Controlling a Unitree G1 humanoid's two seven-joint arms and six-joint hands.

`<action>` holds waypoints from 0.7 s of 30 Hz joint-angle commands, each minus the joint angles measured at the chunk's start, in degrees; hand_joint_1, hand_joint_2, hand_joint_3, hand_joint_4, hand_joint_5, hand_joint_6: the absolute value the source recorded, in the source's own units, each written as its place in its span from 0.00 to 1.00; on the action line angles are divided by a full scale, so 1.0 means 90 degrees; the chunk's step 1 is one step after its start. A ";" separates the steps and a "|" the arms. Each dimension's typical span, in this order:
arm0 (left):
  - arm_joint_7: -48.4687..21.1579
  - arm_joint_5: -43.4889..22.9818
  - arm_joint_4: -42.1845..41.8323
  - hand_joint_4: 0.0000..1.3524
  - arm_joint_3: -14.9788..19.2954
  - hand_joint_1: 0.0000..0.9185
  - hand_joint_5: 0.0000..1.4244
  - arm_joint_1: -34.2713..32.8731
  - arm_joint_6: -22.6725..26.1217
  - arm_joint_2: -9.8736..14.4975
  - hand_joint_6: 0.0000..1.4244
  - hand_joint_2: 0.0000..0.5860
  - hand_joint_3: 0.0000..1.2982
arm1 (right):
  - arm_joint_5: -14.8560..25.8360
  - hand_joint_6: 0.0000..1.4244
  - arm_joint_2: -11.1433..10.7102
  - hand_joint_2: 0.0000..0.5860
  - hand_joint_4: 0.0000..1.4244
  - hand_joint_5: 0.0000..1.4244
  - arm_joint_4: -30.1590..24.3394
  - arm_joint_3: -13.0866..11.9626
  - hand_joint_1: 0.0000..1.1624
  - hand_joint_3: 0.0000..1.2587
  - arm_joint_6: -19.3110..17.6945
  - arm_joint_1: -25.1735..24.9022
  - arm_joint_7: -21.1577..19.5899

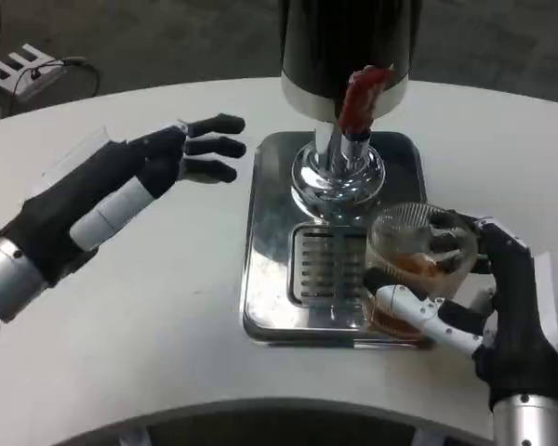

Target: Grasp the cup under the faucet to collect the drink, then remove the cup.

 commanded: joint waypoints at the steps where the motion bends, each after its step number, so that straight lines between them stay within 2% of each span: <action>1: 0.0214 0.0373 -0.0370 0.15 -0.0087 0.00 0.19 0.0593 -0.0061 0.0222 0.15 0.02 0.16 | -0.0179 0.89 0.0021 0.31 0.62 0.76 -0.0556 0.0135 0.80 0.60 0.0009 0.0151 0.0171; 7: 0.0477 0.0787 -0.0776 0.11 -0.0214 0.00 0.16 0.1060 -0.0150 0.0336 0.13 0.03 0.14 | -0.0215 0.91 0.0066 0.30 0.63 0.78 -0.0836 0.0192 0.82 0.62 0.0091 0.0244 0.0489; 21: 0.1106 0.1878 -0.2089 0.04 -0.0547 0.00 0.09 0.1966 -0.0346 0.0505 0.10 0.05 0.11 | -0.0219 0.93 -0.0173 0.29 0.66 0.79 -0.1343 0.0098 0.82 0.64 0.0075 0.0409 0.1210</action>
